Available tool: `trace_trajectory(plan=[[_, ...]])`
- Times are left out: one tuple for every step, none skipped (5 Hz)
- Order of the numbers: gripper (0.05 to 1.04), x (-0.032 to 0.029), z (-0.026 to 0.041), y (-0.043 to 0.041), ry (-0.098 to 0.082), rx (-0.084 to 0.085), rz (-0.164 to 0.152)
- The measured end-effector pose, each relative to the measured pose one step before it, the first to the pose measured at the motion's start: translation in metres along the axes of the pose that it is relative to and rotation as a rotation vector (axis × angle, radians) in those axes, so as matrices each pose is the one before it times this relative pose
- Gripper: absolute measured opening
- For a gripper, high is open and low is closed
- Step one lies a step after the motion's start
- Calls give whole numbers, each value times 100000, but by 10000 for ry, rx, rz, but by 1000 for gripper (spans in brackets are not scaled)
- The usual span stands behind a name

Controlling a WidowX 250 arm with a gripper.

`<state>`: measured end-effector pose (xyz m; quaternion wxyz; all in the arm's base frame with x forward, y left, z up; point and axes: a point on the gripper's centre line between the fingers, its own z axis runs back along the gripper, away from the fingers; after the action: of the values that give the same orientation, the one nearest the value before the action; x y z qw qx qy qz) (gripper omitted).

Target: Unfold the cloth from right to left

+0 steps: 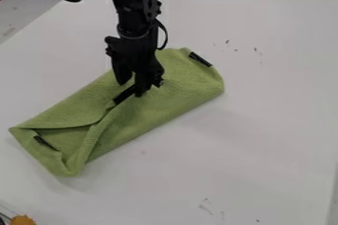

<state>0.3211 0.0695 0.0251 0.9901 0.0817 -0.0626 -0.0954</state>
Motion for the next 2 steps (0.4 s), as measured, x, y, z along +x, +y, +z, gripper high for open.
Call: trace_trajectory(plan=[[272, 28, 25, 1, -1, -8, 29], [107, 3, 0, -16, -2, -10, 58]])
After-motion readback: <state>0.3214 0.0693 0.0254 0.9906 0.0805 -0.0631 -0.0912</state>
